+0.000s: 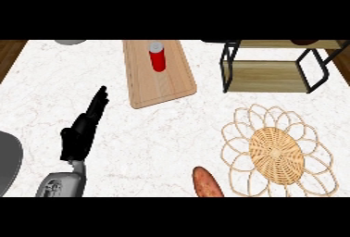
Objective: Pick the cupcake from the placemat and place it in the tiered shelf
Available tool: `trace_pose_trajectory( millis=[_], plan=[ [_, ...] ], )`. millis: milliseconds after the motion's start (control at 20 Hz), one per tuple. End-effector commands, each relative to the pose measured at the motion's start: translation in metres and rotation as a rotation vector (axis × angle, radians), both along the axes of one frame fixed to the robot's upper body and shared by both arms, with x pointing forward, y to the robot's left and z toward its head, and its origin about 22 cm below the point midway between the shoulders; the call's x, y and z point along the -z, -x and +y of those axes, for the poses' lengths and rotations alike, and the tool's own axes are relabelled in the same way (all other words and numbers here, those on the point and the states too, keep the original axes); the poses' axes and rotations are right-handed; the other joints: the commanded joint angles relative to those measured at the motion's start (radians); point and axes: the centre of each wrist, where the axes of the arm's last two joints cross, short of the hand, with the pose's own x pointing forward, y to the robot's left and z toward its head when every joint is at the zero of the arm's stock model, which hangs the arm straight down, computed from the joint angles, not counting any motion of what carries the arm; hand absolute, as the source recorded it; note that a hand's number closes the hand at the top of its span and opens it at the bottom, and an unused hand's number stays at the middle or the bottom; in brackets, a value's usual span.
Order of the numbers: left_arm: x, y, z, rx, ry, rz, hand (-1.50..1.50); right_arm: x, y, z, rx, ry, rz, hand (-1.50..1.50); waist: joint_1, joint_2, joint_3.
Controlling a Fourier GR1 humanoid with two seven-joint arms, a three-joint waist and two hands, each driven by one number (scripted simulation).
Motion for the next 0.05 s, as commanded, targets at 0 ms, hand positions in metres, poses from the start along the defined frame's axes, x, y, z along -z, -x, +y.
trace_pose_trajectory(
  millis=[0],
  plan=[
    [-0.0042,-0.0145,-0.0017,-0.004,0.000,-0.010,0.00,0.0029,0.0548,-0.0245,-0.041,0.012,0.018,-1.50,-0.002,0.003,0.000]
  ],
)
